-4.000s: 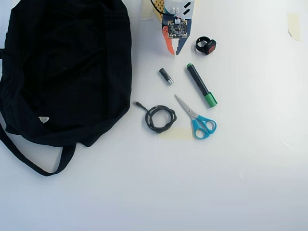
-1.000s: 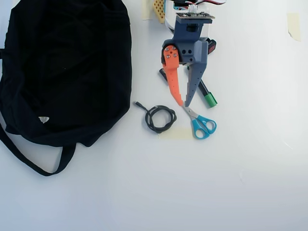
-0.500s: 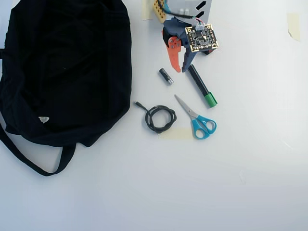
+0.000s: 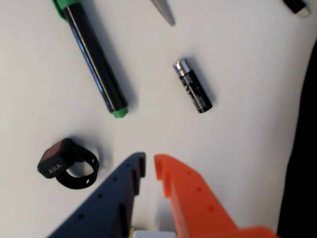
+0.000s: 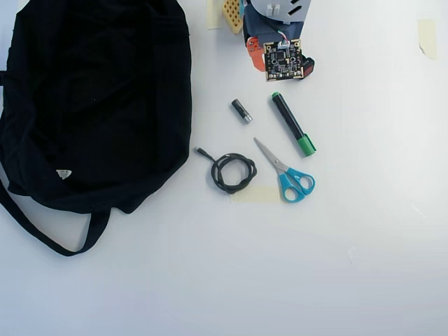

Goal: Put the bike light into the black bag

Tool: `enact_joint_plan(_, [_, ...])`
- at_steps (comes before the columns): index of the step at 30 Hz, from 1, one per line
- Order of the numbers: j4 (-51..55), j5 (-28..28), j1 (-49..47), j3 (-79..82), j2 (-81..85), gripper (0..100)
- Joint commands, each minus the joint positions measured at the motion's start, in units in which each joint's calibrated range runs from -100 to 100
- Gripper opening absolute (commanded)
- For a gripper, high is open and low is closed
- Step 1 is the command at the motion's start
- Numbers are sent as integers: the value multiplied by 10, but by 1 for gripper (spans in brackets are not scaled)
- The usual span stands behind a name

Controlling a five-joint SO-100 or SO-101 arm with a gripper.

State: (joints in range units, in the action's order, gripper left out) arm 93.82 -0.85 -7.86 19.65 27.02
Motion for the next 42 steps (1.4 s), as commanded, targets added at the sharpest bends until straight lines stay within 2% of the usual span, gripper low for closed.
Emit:
enact_joint_plan(1, [3, -4, -12, -22, 19, 2])
enact_joint_plan(8, [2, -4, -13, -21, 19, 2])
enact_joint_plan(14, [2, -5, -58, -21, 19, 2])
enact_joint_plan(23, [8, -75, -138, -3, 19, 2])
enact_joint_plan(27, [33, -80, -168, -2, 19, 2])
enact_joint_plan(31, [55, -70, -209, -2, 15, 2])
enact_joint_plan(42, [20, 24, -263, 52, 9, 3])
